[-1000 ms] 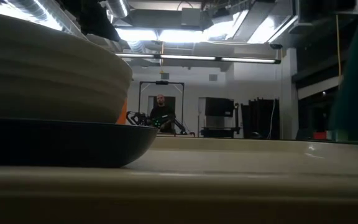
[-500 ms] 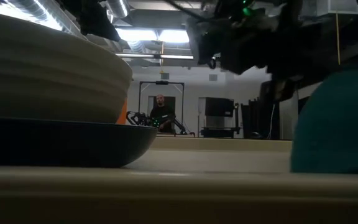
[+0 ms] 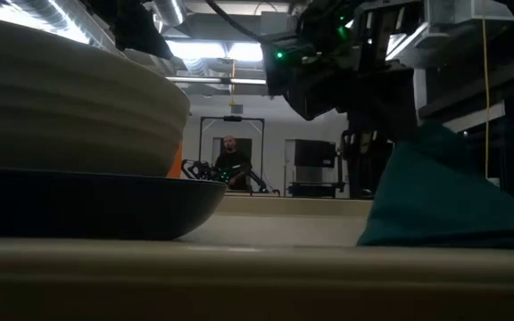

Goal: Set up tray
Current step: Put the dark blue napkin to the right of the black plate on the gray serving tray

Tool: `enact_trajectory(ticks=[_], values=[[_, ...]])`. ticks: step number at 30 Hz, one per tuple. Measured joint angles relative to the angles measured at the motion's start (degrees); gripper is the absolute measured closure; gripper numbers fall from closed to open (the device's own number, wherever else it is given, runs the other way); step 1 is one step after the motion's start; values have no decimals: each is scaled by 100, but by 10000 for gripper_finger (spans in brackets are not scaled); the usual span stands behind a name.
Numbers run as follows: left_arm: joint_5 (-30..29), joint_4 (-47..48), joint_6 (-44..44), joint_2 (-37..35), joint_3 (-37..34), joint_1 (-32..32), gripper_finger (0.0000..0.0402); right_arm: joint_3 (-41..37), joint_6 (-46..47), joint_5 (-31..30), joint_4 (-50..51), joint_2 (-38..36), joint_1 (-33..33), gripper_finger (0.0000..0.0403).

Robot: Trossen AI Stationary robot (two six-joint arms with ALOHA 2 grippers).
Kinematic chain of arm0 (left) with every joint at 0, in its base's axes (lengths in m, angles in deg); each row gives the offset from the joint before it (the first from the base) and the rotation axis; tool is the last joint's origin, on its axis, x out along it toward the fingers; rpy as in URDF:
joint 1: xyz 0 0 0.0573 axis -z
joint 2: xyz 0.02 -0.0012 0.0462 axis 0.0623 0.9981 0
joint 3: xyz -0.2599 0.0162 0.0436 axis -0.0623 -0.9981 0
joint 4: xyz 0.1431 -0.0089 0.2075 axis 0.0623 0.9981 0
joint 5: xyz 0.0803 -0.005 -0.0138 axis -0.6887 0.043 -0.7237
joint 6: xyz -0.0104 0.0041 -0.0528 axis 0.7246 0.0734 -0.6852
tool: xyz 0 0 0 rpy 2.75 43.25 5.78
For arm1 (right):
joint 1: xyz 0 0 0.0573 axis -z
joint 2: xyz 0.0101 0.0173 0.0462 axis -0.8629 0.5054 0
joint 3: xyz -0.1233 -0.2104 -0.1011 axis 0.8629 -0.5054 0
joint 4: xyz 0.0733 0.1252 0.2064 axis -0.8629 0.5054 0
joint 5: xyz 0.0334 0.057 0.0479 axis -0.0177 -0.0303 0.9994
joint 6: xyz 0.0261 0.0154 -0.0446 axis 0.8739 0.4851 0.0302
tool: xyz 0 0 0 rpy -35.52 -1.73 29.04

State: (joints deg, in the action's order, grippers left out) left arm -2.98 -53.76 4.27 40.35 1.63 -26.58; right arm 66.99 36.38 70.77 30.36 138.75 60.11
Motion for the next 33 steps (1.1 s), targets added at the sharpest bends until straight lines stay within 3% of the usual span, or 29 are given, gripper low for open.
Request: enact_trajectory(ticks=[4,9,22,28,33], values=[[0,0,-34,0,0,1,357,0,31,-183,-228,0,0,393],[0,0,-37,0,0,0,359,0,66,-334,-397,0,19,345],[0,0,-41,0,0,1,359,2,122,-1419,-613,0,314,275],[0,0,-39,0,0,2,360,4,494,-909,-615,0,509,260],[-12,-1,-39,0,0,0,358,7,733,-405,-367,0,357,298]])
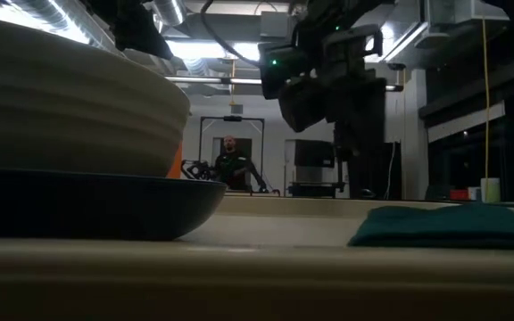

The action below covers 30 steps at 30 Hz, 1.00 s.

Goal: Set up tray
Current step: Put the dark blue napkin to the right of the black plate on the gray serving tray

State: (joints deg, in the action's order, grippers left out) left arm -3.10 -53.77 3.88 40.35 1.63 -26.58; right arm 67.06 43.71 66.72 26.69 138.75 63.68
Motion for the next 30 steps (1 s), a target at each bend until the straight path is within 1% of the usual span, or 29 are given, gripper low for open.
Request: enact_trajectory(ticks=[4,5,6,10,12,16,19,24,30], values=[[-3,-1,0,0,0,2,360,0,41,-83,43,-84,-301,371],[-5,1,0,0,0,2,361,0,112,-174,-15,-101,-381,386],[-5,1,2,0,0,0,362,0,173,-254,-103,-103,-448,393],[-5,1,4,0,0,0,359,0,678,-439,-388,-103,-670,394],[-5,1,33,0,0,0,359,0,929,-674,-552,-103,-778,398],[-5,1,57,0,0,0,362,-15,1399,-902,-582,-103,-886,398],[-3,1,61,0,0,2,363,-165,1829,-1127,-606,-105,-971,399],[58,1,60,0,0,0,364,-350,2467,-1161,-638,-105,-1178,400],[100,4,61,0,0,0,362,-350,3326,-1452,-626,-105,-1446,401]])
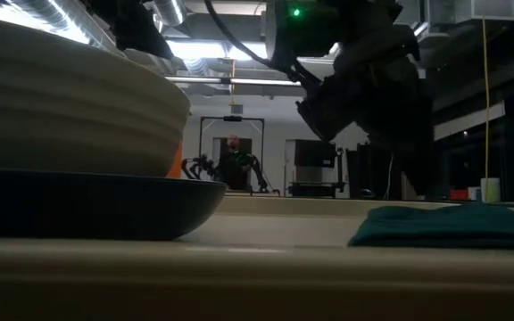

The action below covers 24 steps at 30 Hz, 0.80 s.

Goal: Set up tray
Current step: Put the dark blue napkin to the right of the black plate on the gray serving tray

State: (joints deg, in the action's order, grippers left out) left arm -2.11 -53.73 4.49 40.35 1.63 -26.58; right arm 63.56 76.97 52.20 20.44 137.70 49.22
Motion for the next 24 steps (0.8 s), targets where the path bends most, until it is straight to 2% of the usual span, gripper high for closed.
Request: enact_trajectory(ticks=[7,13,19,24], values=[[3,0,0,0,0,2,365,0,906,-596,407,0,-193,402],[4,0,0,0,0,2,366,-2,1336,-937,668,0,-225,402],[150,-2,0,-43,0,2,366,-20,1550,-1007,545,1,-266,403],[154,9,3,-139,0,1,366,-479,1935,-883,214,4,-331,403]])
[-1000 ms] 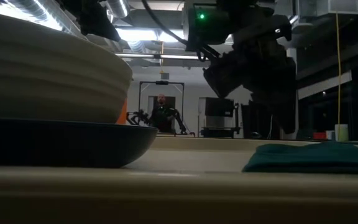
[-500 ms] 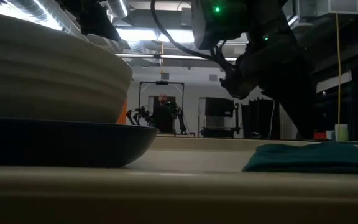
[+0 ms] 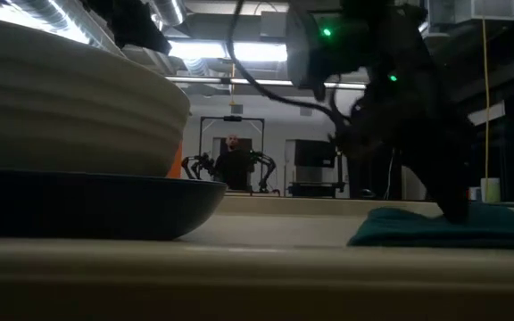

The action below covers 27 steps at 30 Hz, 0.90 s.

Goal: Set up tray
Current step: Put the dark blue napkin to the right of the black plate on the gray serving tray

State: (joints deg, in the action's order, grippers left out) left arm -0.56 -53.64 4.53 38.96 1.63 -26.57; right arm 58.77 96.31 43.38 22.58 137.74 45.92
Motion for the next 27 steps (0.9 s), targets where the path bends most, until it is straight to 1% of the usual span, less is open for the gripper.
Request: enact_trajectory(ticks=[3,12,23,27], values=[[-1,3,47,-87,0,0,365,-193,155,65,-225,-4,-87,403],[-19,-7,189,-325,0,0,366,-214,127,24,-499,-13,-111,403],[-19,-5,143,-344,0,0,367,-201,-3,-505,-591,-24,62,403],[-19,-5,143,-342,0,-1,368,-201,-21,-903,-618,-27,146,403]])
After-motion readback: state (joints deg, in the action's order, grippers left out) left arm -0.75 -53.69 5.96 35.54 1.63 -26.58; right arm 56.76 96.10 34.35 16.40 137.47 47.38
